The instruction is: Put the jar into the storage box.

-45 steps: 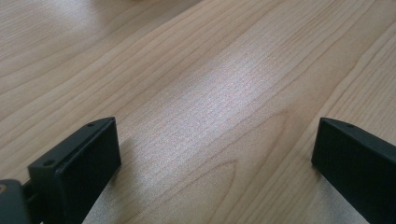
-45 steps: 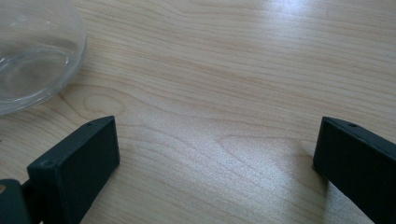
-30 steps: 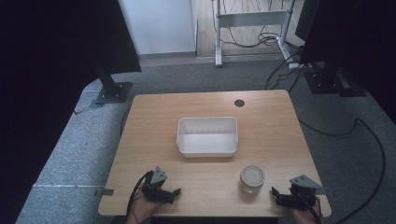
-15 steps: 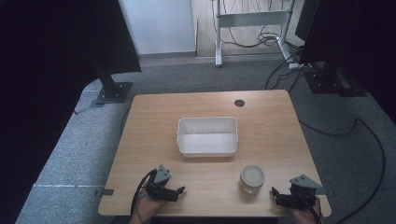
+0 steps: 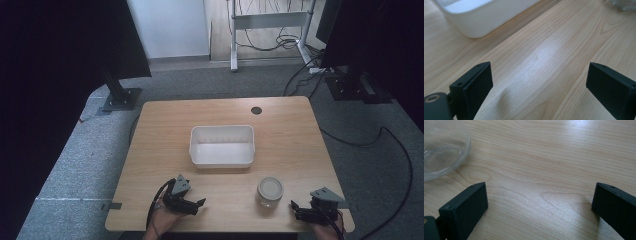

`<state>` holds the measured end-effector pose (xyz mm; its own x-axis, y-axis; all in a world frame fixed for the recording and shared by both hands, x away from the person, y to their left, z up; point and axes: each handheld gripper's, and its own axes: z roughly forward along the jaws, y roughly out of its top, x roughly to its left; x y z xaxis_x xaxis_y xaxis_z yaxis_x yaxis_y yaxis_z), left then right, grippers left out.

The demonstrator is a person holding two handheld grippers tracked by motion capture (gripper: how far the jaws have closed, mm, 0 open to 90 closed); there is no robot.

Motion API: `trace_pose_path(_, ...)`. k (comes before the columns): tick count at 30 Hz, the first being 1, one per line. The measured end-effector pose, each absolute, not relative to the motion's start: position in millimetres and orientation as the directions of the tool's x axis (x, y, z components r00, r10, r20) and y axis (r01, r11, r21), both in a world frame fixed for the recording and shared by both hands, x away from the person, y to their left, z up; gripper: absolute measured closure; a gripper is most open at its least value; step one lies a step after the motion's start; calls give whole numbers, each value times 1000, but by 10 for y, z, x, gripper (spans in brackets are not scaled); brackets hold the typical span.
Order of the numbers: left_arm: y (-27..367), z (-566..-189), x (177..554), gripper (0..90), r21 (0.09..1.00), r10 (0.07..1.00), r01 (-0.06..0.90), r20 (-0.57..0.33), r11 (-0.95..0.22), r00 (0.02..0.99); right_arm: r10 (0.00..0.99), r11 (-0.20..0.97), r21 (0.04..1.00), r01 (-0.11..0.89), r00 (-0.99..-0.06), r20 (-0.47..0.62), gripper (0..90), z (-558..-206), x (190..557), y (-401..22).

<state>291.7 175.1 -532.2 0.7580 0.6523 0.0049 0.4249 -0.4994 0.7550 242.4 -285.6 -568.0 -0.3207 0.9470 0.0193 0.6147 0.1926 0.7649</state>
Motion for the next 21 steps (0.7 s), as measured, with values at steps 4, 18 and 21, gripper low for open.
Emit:
trace_pose_path(4, 1703, -5291, 2921, 65, 762, 642, 417, -2, -496, 767, 947, 193, 765, 615, -321, 19, 0, -5680, 2425, -2856)
trace_pose_path(18, 1473, -5203, 2935, 65, 776, 598, 376, 1, -506, 802, 947, 193, 765, 615, -321, 20, 0, -5680, 2423, -2856)
trace_pose_path(21, 1416, -5177, 2937, 65, 780, 587, 366, 2, -507, 809, 947, 193, 765, 615, -321, 20, 1, -5680, 2423, -2856)
